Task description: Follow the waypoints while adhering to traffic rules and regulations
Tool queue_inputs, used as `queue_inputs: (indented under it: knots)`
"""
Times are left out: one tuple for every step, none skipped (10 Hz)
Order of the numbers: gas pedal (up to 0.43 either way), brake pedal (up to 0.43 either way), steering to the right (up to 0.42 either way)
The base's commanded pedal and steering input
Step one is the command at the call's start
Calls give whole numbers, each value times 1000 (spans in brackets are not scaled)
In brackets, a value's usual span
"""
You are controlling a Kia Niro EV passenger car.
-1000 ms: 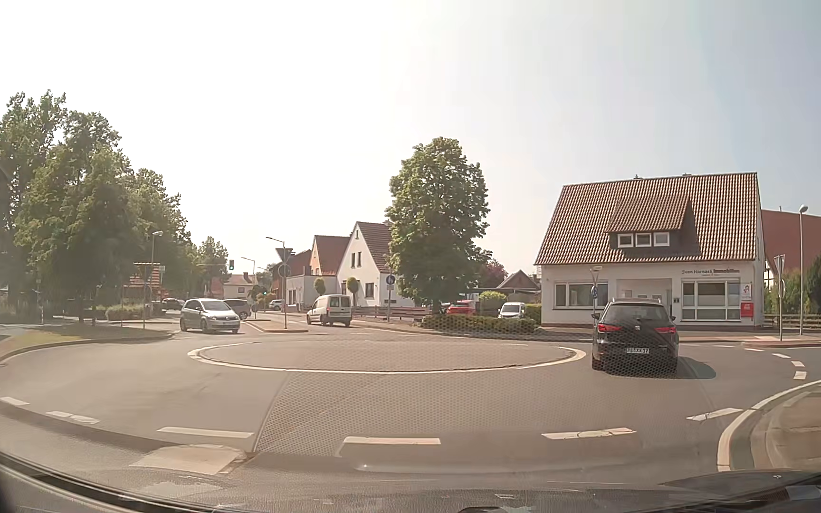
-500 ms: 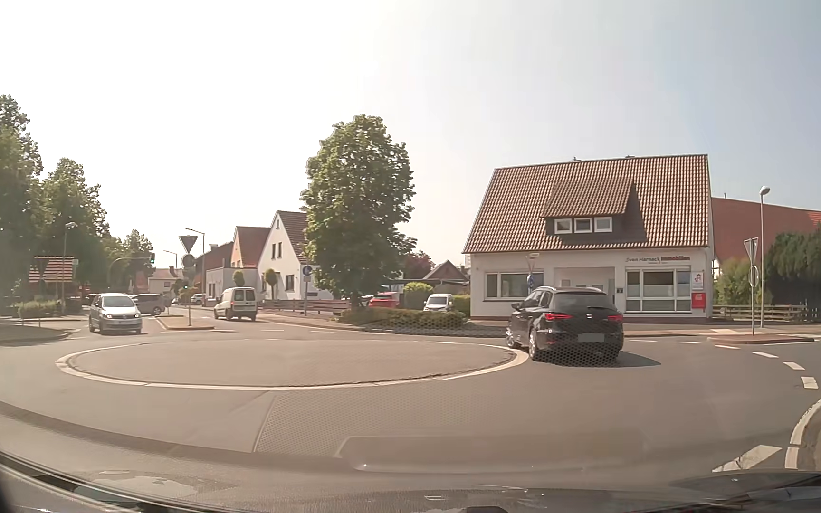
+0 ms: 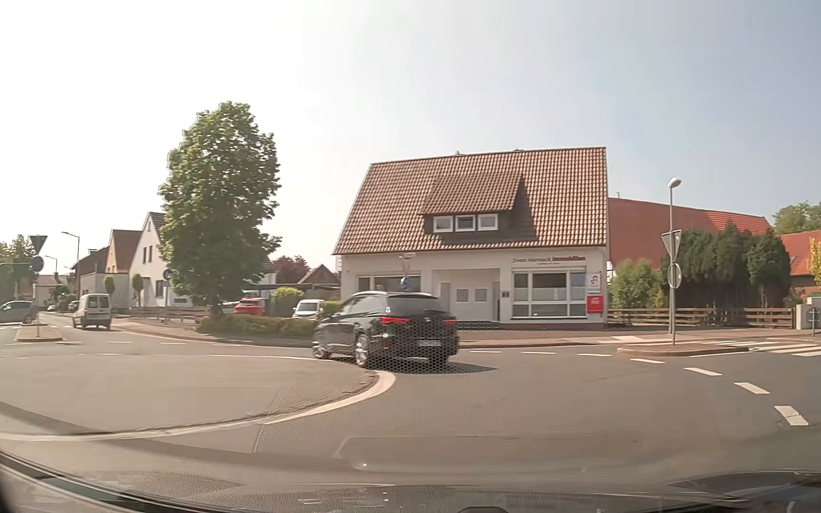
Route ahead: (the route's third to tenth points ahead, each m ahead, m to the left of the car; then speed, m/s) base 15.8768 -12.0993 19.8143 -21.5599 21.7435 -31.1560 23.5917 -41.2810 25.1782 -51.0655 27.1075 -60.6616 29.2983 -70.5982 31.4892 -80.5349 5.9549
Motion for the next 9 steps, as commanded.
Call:
queue_inputs:
  knots:
    - [157,0,375]
    - [157,0,383]
    - [169,0,391]
    - [169,0,402]
    - [169,0,411]
    - [169,0,414]
    - [189,0,410]
    - [197,0,404]
    - [220,0,393]
